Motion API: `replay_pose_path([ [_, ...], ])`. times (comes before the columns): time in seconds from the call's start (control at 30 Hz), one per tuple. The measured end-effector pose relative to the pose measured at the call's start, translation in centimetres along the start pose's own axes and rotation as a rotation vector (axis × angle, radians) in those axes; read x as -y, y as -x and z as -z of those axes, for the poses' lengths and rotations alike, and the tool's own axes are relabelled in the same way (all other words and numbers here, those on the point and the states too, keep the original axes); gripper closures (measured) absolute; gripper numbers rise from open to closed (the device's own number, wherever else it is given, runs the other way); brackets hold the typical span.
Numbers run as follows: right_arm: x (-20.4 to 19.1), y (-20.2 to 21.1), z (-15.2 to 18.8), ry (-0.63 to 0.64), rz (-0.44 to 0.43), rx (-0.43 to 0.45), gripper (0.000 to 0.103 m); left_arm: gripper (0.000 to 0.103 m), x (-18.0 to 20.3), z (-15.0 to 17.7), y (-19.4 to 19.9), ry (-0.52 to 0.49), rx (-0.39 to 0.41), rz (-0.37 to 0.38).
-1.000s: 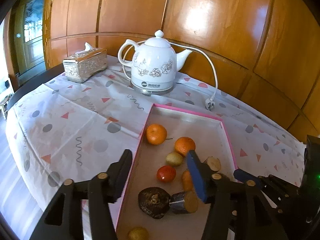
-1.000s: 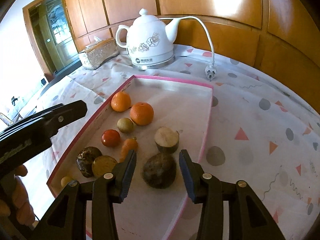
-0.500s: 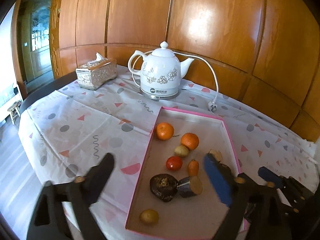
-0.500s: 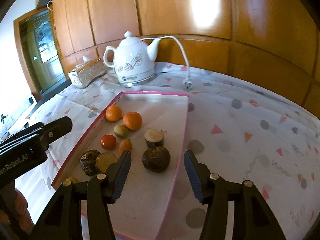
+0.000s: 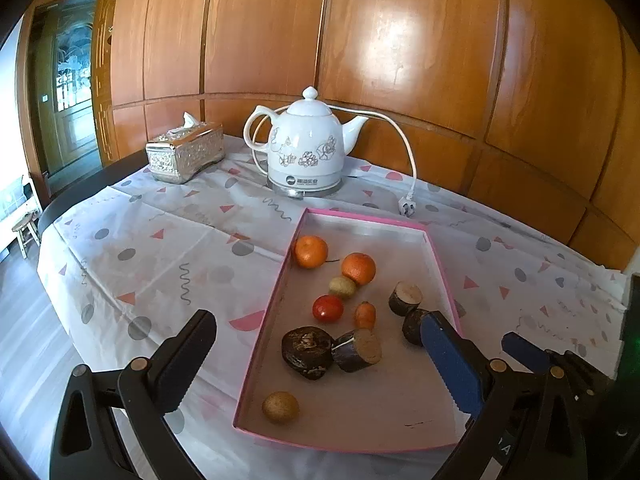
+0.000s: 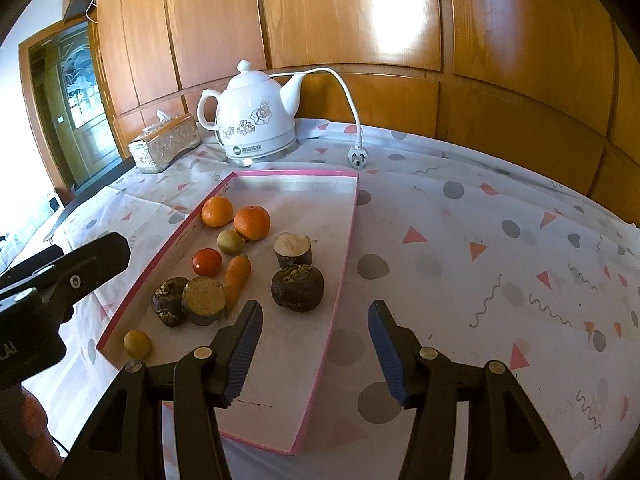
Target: Organize fruits
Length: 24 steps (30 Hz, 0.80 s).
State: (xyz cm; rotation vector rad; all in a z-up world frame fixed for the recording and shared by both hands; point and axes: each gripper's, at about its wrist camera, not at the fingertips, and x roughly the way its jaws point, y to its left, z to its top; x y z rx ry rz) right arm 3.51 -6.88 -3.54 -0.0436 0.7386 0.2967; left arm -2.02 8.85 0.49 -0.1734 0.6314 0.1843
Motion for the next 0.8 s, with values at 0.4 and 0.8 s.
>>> replay_pose_path([
  [0.4, -0.51, -0.07, 0.35, 0.024, -0.008, -0.009, 0.047, 0.000, -0.14, -0.26, 0.35, -0.001, 0.008, -0.025],
  [0.8, -0.35, -0.12, 0.43, 0.023, -0.008, -0.011, 0.047, 0.001, -0.13, -0.27, 0.37, 0.000, 0.015, -0.013],
])
